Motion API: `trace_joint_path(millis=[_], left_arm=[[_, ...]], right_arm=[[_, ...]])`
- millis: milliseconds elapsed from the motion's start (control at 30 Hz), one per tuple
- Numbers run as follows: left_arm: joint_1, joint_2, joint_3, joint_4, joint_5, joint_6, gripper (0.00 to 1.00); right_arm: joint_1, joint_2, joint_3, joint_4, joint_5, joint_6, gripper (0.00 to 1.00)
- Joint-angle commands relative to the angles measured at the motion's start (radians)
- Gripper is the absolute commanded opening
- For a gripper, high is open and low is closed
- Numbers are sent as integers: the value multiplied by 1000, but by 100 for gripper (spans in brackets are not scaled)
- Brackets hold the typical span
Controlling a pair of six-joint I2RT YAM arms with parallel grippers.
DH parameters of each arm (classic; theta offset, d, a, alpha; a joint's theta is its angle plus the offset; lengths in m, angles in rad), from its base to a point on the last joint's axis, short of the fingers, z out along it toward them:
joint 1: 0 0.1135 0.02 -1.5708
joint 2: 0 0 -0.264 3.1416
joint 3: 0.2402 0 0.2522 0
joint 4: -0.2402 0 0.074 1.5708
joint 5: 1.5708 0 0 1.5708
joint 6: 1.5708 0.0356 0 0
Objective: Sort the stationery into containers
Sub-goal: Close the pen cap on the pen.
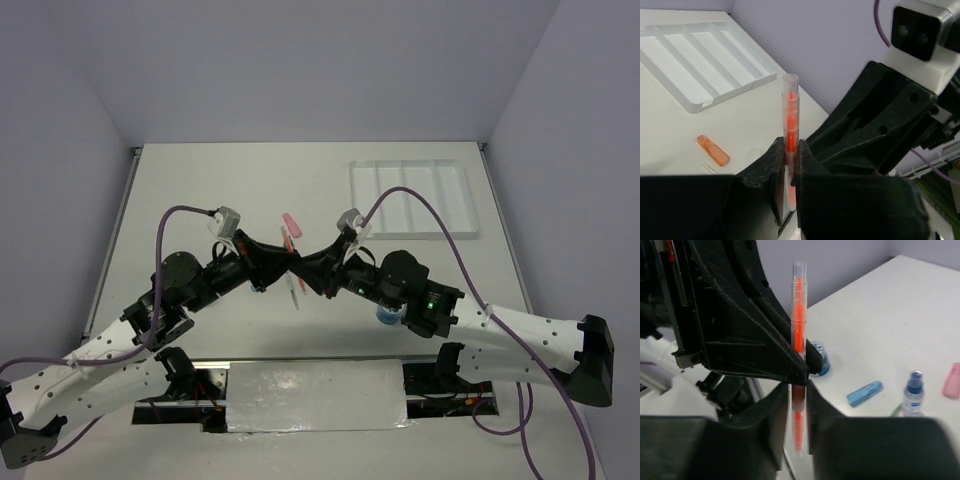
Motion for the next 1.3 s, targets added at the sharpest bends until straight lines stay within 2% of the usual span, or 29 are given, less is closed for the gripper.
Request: trace_joint_path(millis=[0, 233, 267, 367, 433, 467, 533, 567, 600, 633, 767, 867, 1000, 1133, 1167, 1233, 1267], left_arm=[[-2, -23, 23, 107, 147, 68, 0], [-4, -32, 19, 141, 244, 109, 0], [-4, -31, 23, 140, 250, 112, 0], [-4, -15, 42, 106, 252, 128, 0], [-4, -6, 60, 69, 229, 142, 9], [-4, 0, 72, 57, 219, 145, 15], [-4, 8, 85, 18, 192, 157, 43], [-4, 14, 94, 5, 180, 162, 59], [-4, 17, 112, -8, 164, 163, 94], [-4, 17, 135, -44, 117, 172, 99], [-4, 0, 212, -130, -18, 183, 99], [-4, -5, 269, -158, -56, 204, 99], [-4, 15, 316, -193, -83, 215, 89], [-4, 46, 321, -187, -75, 198, 87], [-4, 60, 318, -186, -74, 195, 82], [-4, 69, 312, -173, -60, 186, 80], [-4, 75, 304, -166, -49, 180, 76]], right_arm=[[0, 29, 65, -4, -137, -28, 32], [-6, 43, 53, 9, -218, -14, 30], [-6, 40, 55, 7, -218, -13, 18], [-8, 26, 50, 10, -203, -10, 0], [-8, 17, 38, 21, -197, -1, 0], [-8, 14, 33, 39, -195, 4, 0], [-8, 11, 21, 55, -175, 28, 0], [-6, 11, 18, 62, -163, 36, 0], [-8, 12, 19, 64, -149, 44, 0], [-8, 14, 19, 53, -122, 59, 0], [-9, 23, 42, 3, -83, 70, 0], [-6, 21, 47, -11, -94, 75, 0], [-5, 12, 45, -21, -108, 76, 0], [-6, 17, 56, -33, -127, 68, 0], [-6, 17, 56, -33, -129, 68, 0], [-6, 21, 59, -36, -134, 67, 0], [-6, 24, 61, -39, -134, 67, 0]])
